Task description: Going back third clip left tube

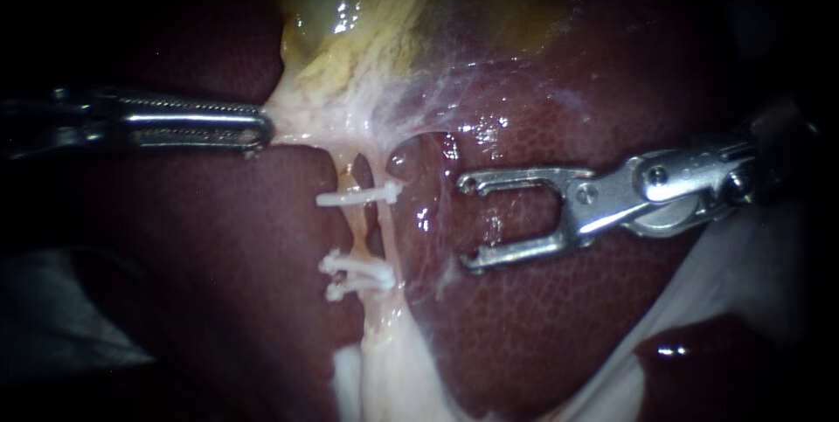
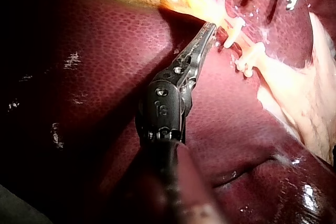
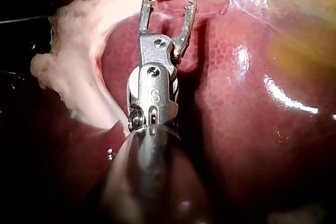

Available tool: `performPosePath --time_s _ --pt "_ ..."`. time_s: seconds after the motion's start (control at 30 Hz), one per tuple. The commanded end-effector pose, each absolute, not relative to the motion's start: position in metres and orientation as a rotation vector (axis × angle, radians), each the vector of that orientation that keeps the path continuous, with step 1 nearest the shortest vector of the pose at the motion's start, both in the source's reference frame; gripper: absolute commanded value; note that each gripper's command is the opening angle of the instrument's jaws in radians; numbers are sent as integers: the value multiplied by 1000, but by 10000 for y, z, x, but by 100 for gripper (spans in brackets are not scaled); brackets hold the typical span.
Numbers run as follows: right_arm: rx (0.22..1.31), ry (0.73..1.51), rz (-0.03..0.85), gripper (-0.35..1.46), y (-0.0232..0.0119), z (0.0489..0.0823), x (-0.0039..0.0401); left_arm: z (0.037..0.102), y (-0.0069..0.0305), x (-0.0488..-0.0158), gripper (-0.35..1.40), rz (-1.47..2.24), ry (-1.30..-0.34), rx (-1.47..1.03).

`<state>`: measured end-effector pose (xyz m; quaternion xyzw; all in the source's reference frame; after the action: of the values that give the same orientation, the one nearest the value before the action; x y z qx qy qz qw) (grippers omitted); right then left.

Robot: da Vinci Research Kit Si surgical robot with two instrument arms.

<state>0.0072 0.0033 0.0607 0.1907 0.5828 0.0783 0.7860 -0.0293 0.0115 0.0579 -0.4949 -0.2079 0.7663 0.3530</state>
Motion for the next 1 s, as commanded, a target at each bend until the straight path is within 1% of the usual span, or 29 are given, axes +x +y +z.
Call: performPosePath --time_s 0.03,0.4,0.83,1.0 --pt "412 1256 168 50 32 606 71 579 115 -293 -35 1982 -538 -1280" --pt "402 1250 177 50 39 590 58 586 117 -296 -35 1983 -535 -1281" --pt "402 1247 182 50 42 588 52 635 122 -326 -35 1990 -513 -1283" --pt "402 1247 182 50 41 588 52 642 123 -331 -35 1991 -512 -1285"
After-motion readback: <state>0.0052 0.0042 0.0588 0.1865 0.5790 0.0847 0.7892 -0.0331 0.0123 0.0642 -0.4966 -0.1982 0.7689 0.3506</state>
